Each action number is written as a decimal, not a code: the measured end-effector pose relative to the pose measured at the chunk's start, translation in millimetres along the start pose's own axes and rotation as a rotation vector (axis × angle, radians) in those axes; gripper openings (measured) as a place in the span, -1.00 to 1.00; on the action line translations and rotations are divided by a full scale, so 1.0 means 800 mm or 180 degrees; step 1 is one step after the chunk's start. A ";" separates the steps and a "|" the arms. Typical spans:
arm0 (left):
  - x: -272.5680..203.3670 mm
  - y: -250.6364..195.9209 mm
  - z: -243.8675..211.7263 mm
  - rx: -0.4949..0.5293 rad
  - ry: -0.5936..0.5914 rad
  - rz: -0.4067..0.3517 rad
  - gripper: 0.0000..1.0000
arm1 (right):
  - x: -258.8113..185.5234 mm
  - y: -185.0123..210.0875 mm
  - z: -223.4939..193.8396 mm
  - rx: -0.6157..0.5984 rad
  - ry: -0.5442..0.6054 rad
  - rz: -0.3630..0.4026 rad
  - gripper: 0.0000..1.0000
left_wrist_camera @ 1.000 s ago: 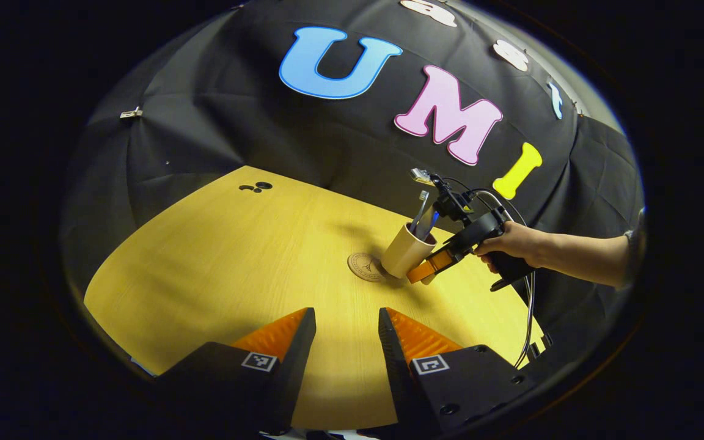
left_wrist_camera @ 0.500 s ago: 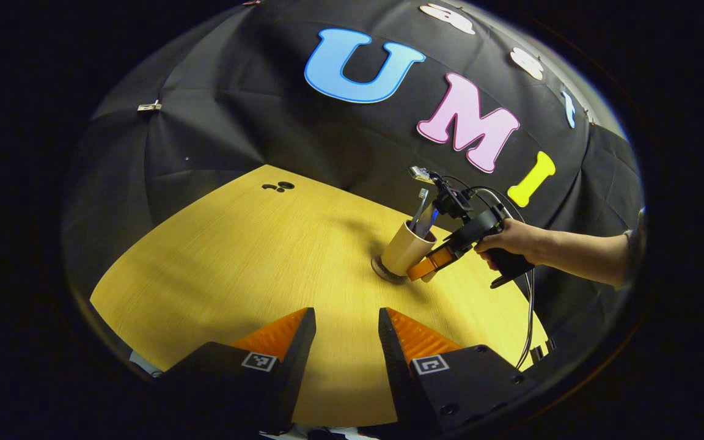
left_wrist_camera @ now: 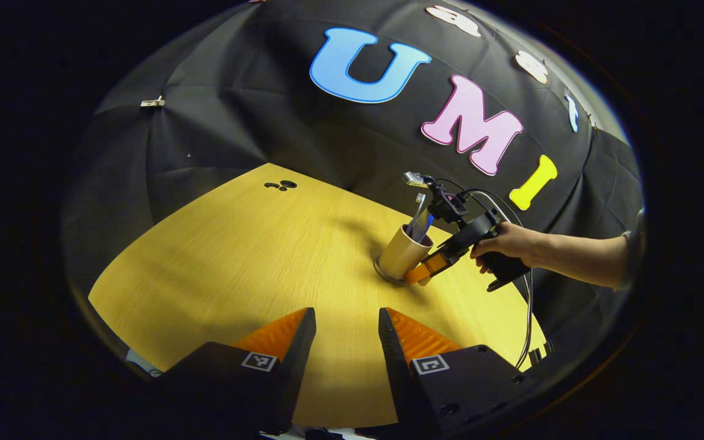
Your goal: Put the toothbrush and toothpaste on the desktop into the cup, then pick up the cup and place it on the coaster on the desktop.
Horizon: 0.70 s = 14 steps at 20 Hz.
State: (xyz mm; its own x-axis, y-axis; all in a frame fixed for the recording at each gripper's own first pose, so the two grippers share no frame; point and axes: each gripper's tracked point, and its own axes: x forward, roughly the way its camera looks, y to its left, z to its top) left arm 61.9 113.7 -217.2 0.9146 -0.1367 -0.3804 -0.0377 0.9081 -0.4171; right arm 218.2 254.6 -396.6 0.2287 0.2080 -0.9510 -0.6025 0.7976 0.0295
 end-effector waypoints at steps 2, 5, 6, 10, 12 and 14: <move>0.000 0.000 0.001 0.0010 -0.0007 0.0001 0.31 | -0.004 -0.003 -0.002 -0.0033 -0.0031 -0.0032 -0.23; -0.001 -0.005 0.006 0.0046 -0.0028 -0.0012 0.31 | -0.017 -0.004 0.001 -0.0009 -0.0090 -0.0017 -0.14; -0.002 -0.007 0.007 0.0057 -0.0031 -0.0012 0.31 | -0.022 -0.002 0.003 0.0017 -0.0127 0.0006 -0.11; -0.005 -0.020 0.012 0.0108 -0.0030 -0.0054 0.31 | -0.060 -0.005 0.013 0.0110 -0.0333 0.0041 -0.07; -0.008 -0.032 0.019 0.0150 -0.0042 -0.0089 0.31 | -0.084 -0.010 0.014 0.0150 -0.0428 0.0040 -0.07; -0.011 -0.046 0.027 0.0207 -0.0063 -0.0134 0.31 | -0.113 -0.014 0.017 0.0214 -0.0567 0.0053 -0.11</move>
State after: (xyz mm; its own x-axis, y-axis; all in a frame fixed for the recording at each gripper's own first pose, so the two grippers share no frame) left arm 63.9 89.5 -180.9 0.9227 -0.1681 -0.3469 0.0266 0.9255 -0.3778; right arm 214.5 234.6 -307.0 0.3546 0.3136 -0.8808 -0.5562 0.8280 0.0709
